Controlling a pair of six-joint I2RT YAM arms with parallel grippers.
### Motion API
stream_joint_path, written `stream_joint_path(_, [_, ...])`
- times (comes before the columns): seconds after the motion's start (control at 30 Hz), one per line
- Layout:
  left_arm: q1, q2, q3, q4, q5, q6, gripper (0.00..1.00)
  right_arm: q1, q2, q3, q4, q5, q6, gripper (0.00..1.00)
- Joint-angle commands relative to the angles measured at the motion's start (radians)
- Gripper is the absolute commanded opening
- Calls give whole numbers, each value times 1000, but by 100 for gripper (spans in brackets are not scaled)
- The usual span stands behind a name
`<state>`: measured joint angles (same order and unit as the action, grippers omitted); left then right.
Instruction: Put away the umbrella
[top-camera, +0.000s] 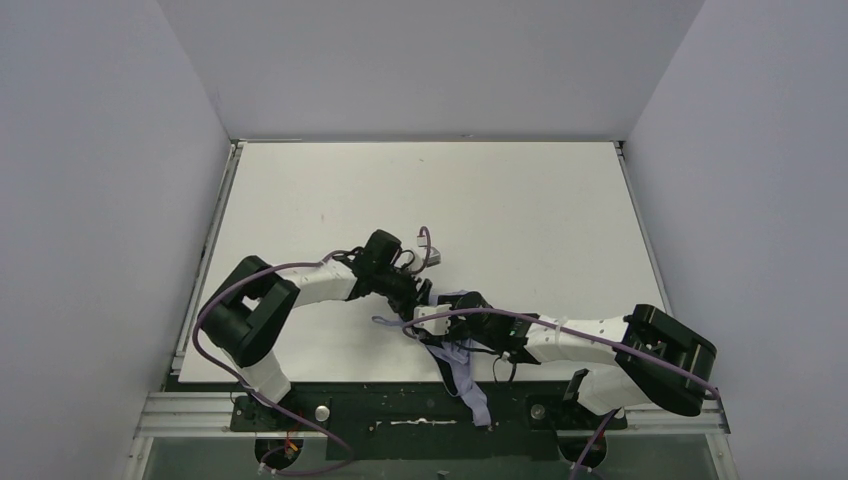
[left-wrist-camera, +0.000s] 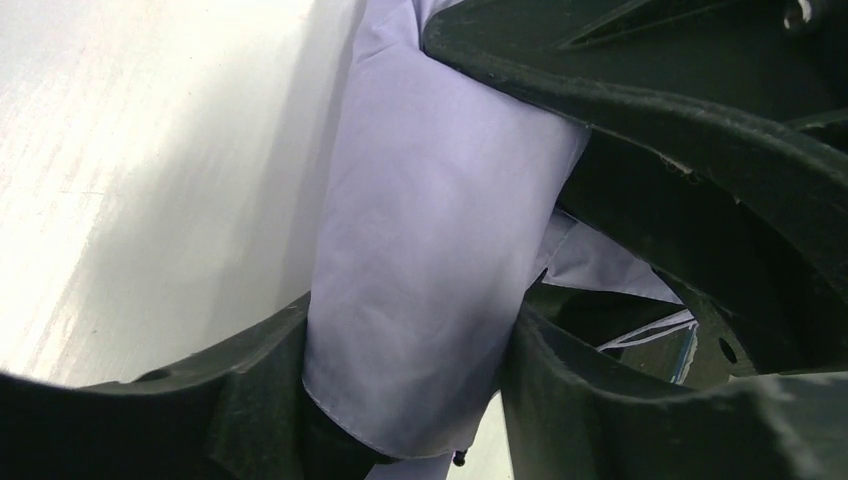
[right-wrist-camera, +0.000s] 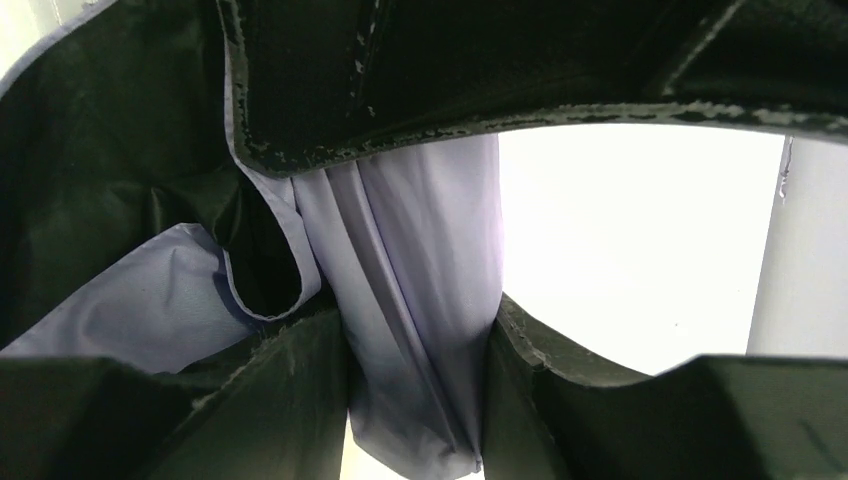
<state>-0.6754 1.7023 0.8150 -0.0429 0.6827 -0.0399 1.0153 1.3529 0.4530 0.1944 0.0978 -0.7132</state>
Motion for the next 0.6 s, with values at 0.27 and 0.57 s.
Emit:
stream_joint_path(0.27, [-40,38,79,-161,-33,102,8,-6,-34,-7,109,39,37,24])
stream_joint_path(0.57, [-42,6,95,-207,-151,150,0,-6,-197,34,-107,19,56,63])
